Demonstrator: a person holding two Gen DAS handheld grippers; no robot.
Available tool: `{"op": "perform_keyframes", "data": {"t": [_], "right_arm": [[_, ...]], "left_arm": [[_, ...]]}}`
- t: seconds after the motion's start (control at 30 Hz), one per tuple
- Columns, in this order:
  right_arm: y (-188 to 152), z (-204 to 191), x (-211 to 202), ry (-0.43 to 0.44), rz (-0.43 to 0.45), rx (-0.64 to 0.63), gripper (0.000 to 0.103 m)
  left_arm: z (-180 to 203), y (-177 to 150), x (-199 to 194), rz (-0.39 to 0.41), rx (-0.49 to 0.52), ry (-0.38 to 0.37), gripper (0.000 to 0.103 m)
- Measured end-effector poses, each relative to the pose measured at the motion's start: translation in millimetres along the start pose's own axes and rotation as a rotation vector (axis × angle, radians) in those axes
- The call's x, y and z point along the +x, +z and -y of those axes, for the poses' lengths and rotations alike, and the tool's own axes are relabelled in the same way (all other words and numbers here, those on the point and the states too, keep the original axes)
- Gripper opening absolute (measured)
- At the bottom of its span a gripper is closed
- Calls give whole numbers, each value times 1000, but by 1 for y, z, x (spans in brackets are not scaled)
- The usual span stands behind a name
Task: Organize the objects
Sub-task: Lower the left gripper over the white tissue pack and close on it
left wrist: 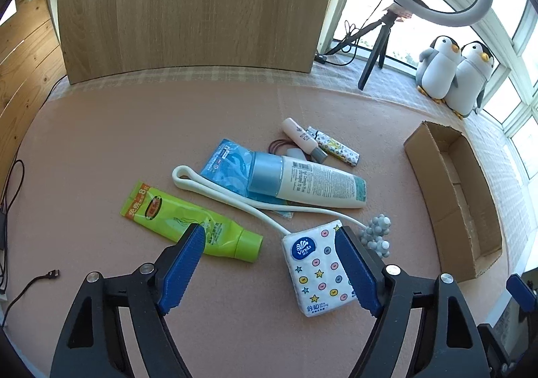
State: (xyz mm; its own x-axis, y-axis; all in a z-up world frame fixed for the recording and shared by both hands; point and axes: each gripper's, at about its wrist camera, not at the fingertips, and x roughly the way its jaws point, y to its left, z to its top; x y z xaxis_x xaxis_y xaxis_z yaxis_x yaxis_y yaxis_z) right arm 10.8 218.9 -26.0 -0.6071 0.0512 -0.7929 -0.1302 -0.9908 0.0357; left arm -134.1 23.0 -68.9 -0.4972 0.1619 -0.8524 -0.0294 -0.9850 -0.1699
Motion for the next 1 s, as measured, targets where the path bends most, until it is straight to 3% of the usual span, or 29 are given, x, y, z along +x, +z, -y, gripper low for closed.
{"op": "perform_keyframes", "data": {"t": [0.4, 0.77, 1.0], "right_arm": [[-5, 18, 0, -29, -13, 28, 101], [-6, 21, 3, -32, -18, 24, 101], [-6, 18, 9, -25, -29, 13, 101]], "left_arm": [[19, 19, 59, -124, 28, -71, 49], [28, 4, 66, -158, 77, -96, 43], [20, -20, 66, -194, 38, -143, 43]]}}
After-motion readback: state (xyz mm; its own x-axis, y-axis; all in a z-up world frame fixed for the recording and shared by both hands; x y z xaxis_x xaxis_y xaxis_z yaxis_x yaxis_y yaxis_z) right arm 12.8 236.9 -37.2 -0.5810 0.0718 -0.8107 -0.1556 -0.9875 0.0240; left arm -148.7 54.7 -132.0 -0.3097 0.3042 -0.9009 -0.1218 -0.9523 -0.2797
